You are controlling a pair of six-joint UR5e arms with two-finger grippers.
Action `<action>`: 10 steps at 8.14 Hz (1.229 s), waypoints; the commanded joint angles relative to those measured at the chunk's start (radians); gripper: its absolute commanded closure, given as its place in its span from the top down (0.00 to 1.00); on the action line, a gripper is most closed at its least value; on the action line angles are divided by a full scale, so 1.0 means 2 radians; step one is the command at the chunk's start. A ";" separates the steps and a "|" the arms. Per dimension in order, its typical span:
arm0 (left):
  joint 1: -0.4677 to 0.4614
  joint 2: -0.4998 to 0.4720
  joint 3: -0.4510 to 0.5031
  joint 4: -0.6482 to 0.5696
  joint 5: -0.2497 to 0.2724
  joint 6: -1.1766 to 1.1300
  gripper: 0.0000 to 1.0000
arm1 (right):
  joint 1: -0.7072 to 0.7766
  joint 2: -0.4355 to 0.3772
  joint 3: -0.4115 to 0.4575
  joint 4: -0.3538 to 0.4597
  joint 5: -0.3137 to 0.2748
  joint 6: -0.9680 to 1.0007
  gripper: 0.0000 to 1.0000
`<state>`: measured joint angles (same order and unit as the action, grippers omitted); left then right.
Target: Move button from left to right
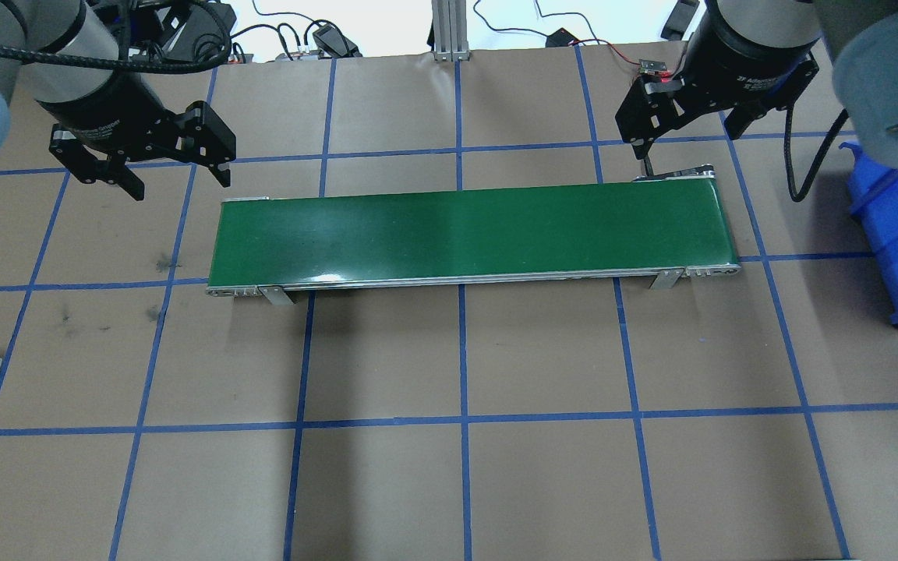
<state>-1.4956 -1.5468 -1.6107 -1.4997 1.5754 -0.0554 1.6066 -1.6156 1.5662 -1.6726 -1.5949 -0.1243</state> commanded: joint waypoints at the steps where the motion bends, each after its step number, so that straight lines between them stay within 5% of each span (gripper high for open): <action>1: 0.001 0.000 0.000 0.000 0.000 0.002 1.00 | 0.001 0.000 0.000 0.000 0.000 0.000 1.00; 6: 0.011 0.000 0.002 0.001 0.000 0.010 1.00 | 0.000 0.000 0.000 0.000 0.000 -0.003 1.00; 10: 0.096 0.000 0.002 -0.001 0.000 0.087 1.00 | 0.000 0.000 0.000 0.000 -0.002 -0.001 1.00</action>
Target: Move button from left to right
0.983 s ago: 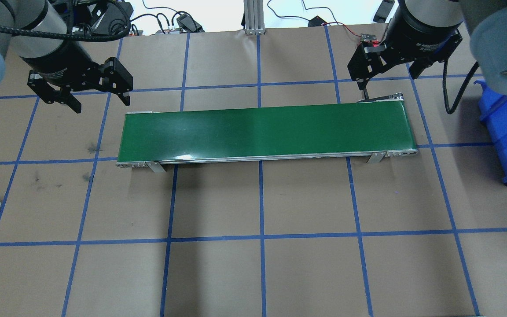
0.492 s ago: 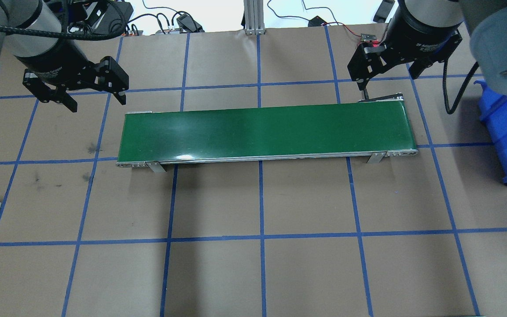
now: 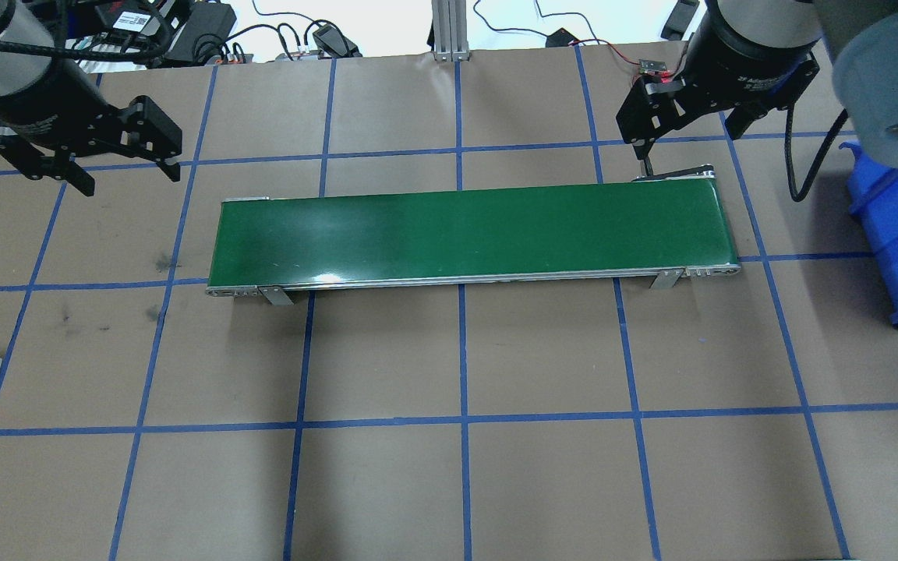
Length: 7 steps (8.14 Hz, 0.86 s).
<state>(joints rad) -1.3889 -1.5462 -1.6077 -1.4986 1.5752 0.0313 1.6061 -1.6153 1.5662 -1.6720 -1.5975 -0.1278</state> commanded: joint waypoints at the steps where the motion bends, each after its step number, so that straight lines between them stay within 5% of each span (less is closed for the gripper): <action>1: 0.074 0.000 0.000 -0.002 0.002 0.092 1.00 | 0.000 0.000 0.000 0.000 0.000 0.001 1.00; 5: 0.215 -0.040 0.001 0.007 0.009 0.293 1.00 | 0.000 0.000 0.000 0.000 0.000 0.001 1.00; 7: 0.281 -0.089 0.005 0.063 0.015 0.396 1.00 | 0.000 0.000 0.000 0.001 0.000 0.002 1.00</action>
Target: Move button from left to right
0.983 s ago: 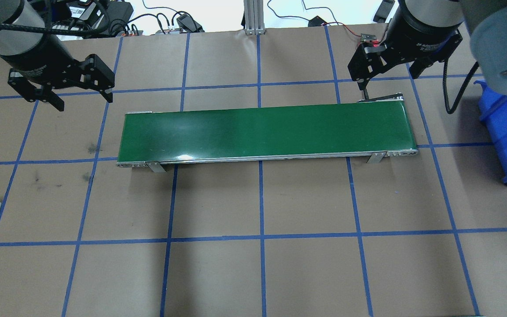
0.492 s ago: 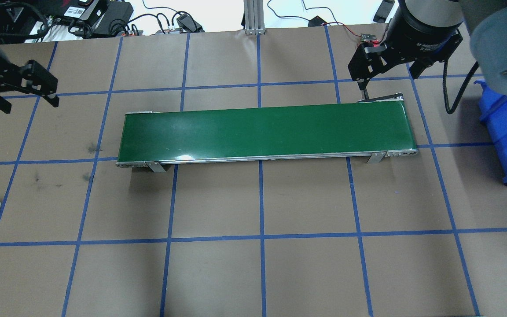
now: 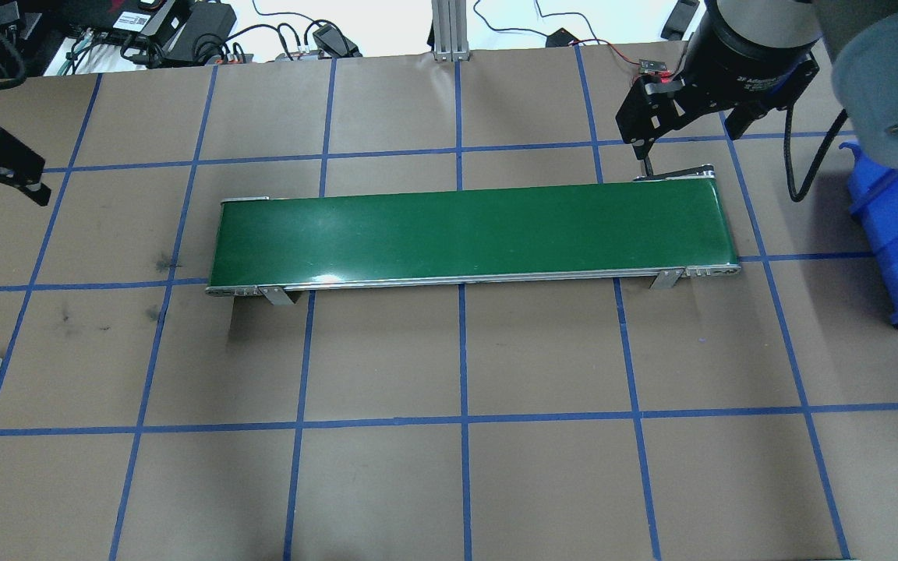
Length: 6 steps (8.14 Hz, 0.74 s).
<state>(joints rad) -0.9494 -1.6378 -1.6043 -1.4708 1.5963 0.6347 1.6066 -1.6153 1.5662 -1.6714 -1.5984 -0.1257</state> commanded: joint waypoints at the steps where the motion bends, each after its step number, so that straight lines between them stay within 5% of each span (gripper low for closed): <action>1: 0.080 -0.071 0.006 0.101 0.004 0.150 1.00 | 0.000 0.000 0.000 0.000 0.000 0.000 1.00; 6: 0.154 -0.263 0.168 0.128 -0.003 0.286 1.00 | 0.000 0.000 0.000 0.000 0.001 0.001 1.00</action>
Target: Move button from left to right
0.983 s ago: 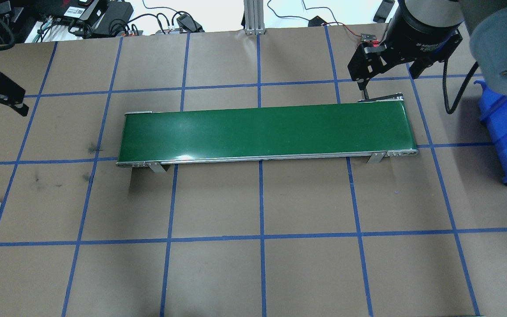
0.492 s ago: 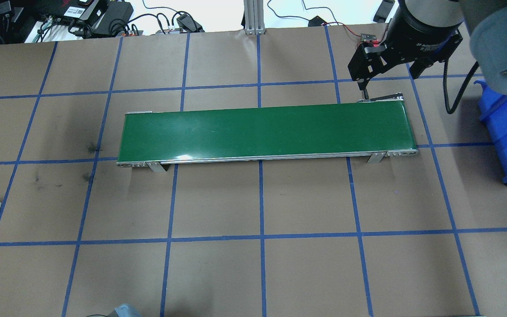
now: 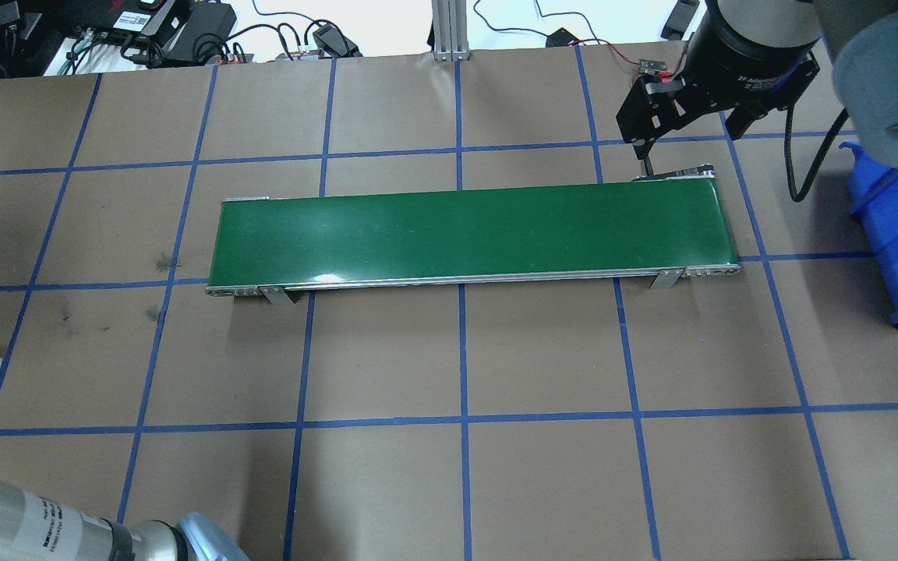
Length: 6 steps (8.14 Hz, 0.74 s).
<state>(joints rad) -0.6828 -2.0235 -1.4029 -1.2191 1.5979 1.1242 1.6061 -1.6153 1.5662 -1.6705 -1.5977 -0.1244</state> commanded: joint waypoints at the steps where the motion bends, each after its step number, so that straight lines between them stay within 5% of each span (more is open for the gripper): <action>1: 0.022 -0.087 0.085 0.002 -0.004 0.066 1.00 | 0.000 0.000 0.000 0.000 0.000 0.000 1.00; 6: 0.049 -0.171 0.094 0.050 -0.012 0.091 1.00 | 0.000 0.000 0.000 0.000 0.000 0.000 1.00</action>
<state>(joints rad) -0.5956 -2.3171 -1.2195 -1.1334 1.5750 1.3060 1.6065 -1.6153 1.5662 -1.6705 -1.5983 -0.1243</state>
